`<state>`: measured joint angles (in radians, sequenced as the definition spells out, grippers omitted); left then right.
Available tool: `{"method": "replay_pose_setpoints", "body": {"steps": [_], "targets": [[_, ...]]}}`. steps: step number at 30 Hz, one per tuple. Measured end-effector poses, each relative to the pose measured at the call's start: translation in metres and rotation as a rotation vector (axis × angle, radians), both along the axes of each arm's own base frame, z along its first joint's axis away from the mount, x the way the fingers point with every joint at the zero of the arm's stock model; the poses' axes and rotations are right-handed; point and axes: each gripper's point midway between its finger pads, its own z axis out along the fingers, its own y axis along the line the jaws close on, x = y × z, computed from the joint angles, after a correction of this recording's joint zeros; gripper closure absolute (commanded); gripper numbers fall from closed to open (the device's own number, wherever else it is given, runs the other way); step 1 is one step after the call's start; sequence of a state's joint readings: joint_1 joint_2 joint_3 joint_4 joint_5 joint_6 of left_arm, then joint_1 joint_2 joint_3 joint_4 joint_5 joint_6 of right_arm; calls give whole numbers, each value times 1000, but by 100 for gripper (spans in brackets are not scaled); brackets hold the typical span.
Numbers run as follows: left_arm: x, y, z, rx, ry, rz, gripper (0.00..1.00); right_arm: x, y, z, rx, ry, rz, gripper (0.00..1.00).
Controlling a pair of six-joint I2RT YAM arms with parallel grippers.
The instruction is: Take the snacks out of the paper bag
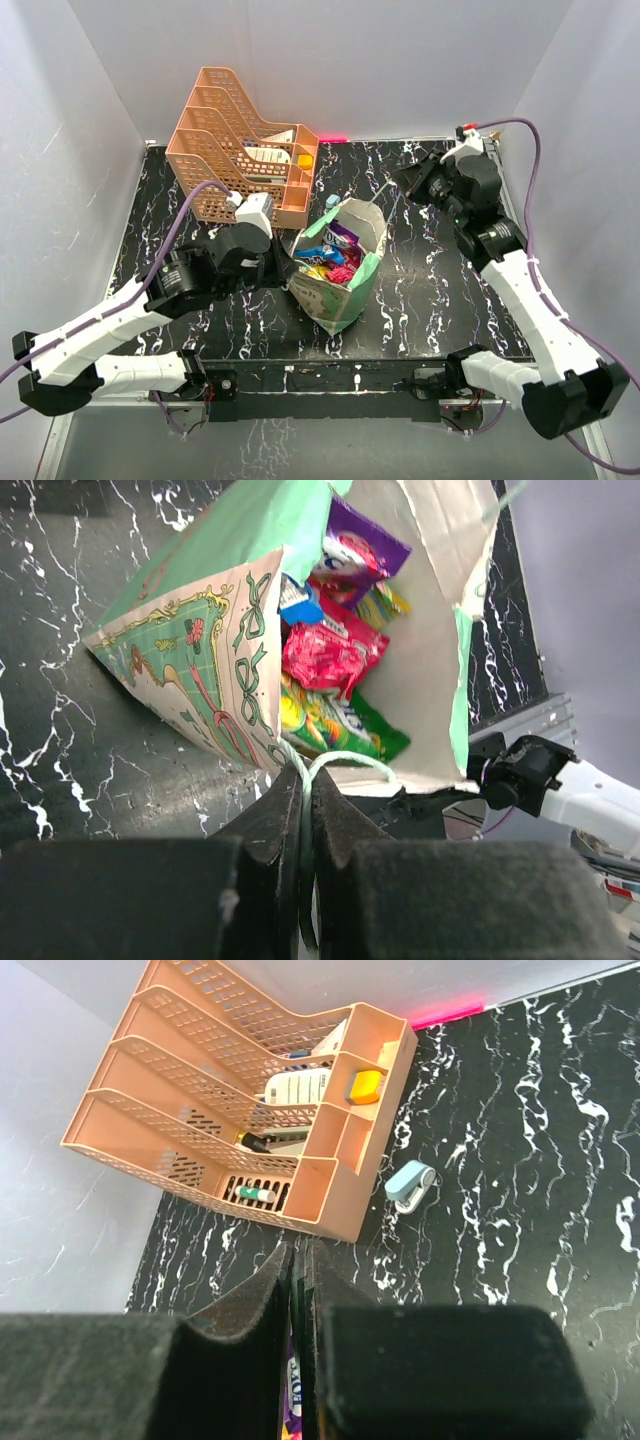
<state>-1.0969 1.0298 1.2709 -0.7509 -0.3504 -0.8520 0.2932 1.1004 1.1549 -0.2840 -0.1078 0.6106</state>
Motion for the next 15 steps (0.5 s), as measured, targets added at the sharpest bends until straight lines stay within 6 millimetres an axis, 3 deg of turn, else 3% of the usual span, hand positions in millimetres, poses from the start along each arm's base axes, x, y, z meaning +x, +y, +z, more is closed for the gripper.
{"method": "replay_pose_setpoints", "body": {"steps": [4, 12, 15], "targets": [[8, -5, 6, 38, -10, 11, 100, -21, -14, -3, -6, 2, -44, 93], [27, -8, -2, 102, -6, 24, 99, -67, -42, 3, 21, -41, -130, 93], [42, -5, -8, 101, 25, 46, 83, -74, -45, 3, 37, -45, -135, 93]]}}
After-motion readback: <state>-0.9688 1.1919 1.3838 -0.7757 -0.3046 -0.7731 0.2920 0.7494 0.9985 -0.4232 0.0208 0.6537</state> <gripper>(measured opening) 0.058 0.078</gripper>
